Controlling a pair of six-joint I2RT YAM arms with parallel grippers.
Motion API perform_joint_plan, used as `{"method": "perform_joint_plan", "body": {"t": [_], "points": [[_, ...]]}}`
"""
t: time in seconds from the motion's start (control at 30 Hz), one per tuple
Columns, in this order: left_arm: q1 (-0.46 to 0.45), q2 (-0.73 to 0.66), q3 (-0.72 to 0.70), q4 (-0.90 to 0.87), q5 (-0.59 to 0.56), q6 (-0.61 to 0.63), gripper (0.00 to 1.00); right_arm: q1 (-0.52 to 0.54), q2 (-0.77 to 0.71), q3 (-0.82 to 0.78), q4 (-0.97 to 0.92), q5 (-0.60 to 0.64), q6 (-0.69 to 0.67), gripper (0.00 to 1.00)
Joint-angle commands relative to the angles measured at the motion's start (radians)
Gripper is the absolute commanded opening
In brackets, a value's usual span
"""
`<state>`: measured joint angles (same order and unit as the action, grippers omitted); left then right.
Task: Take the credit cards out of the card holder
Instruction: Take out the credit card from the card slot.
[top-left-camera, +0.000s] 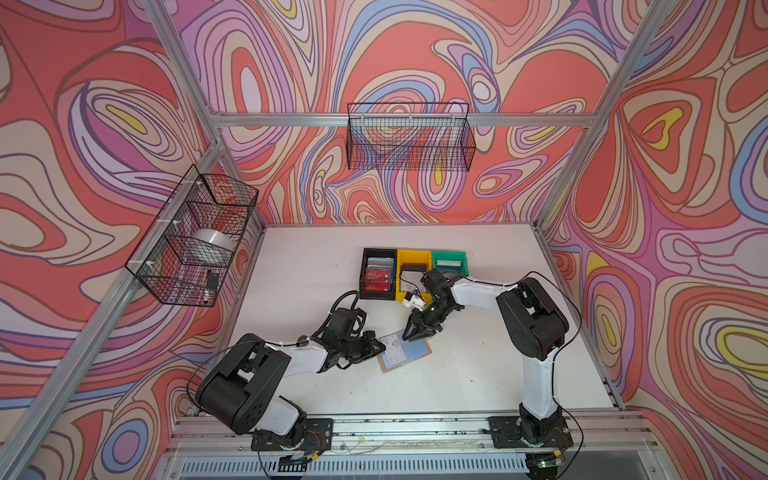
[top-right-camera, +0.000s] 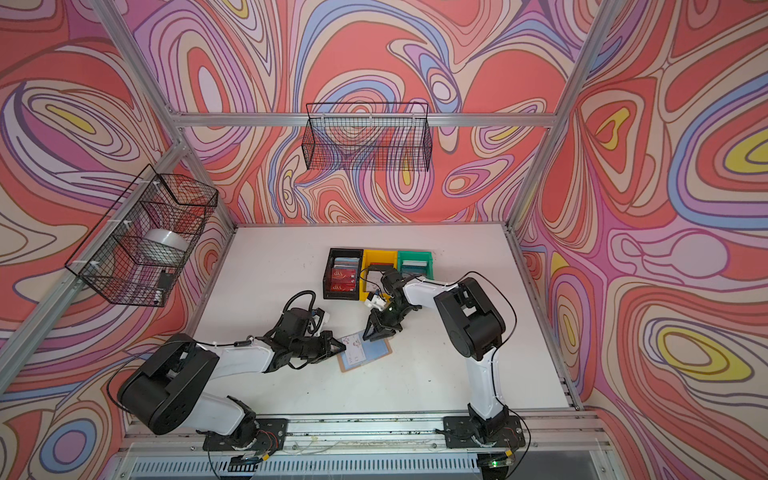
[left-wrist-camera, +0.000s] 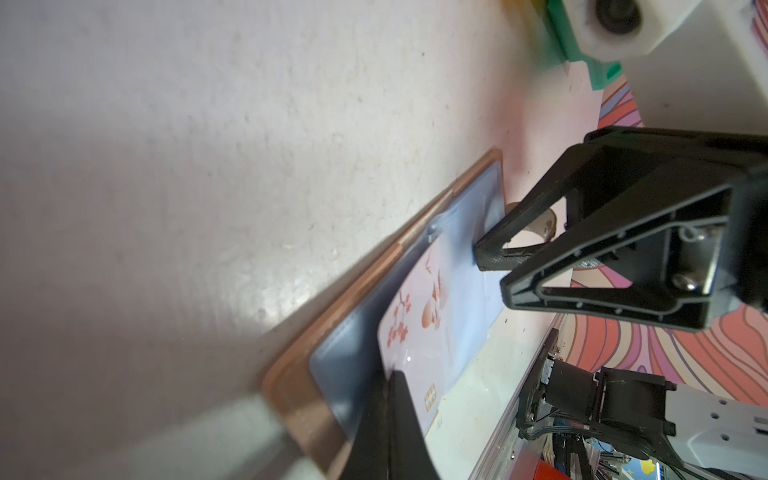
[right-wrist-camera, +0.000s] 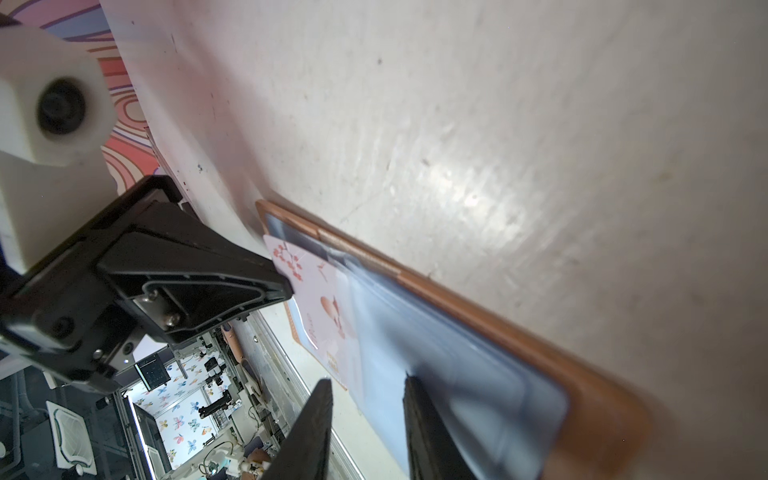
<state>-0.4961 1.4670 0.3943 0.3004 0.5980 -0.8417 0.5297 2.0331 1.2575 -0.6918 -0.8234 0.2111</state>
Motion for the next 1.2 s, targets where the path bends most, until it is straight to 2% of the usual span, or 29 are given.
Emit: {"method": "perform_joint_plan", "body": {"t": [0.0, 0.27, 0.43, 0.57, 0.77, 0.93, 1.17], "points": [[0.031, -0.021, 0.006, -0.140, 0.015, 0.038, 0.00, -0.006, 0.010, -0.004, -0.013, 0.041, -0.023, 0.33], [0.074, -0.069, 0.110, -0.191, 0.145, 0.039, 0.00, -0.024, -0.053, 0.045, -0.080, -0.107, -0.121, 0.34], [0.089, -0.092, 0.205, -0.285, 0.159, 0.078, 0.00, -0.054, -0.057, 0.095, -0.180, -0.210, -0.232, 0.34], [0.102, -0.117, 0.209, -0.273, 0.182, 0.059, 0.00, -0.079, -0.038, 0.128, -0.236, -0.292, -0.298, 0.34], [0.115, -0.172, 0.202, -0.274, 0.194, 0.045, 0.00, -0.098, -0.033, 0.126, -0.213, -0.370, -0.305, 0.34], [0.148, -0.230, 0.178, -0.208, 0.225, -0.015, 0.00, -0.109, -0.017, 0.112, -0.204, -0.459, -0.321, 0.34], [0.163, -0.232, 0.130, 0.062, 0.258, -0.189, 0.00, -0.122, -0.020, 0.120, -0.165, -0.539, -0.296, 0.34]]}}
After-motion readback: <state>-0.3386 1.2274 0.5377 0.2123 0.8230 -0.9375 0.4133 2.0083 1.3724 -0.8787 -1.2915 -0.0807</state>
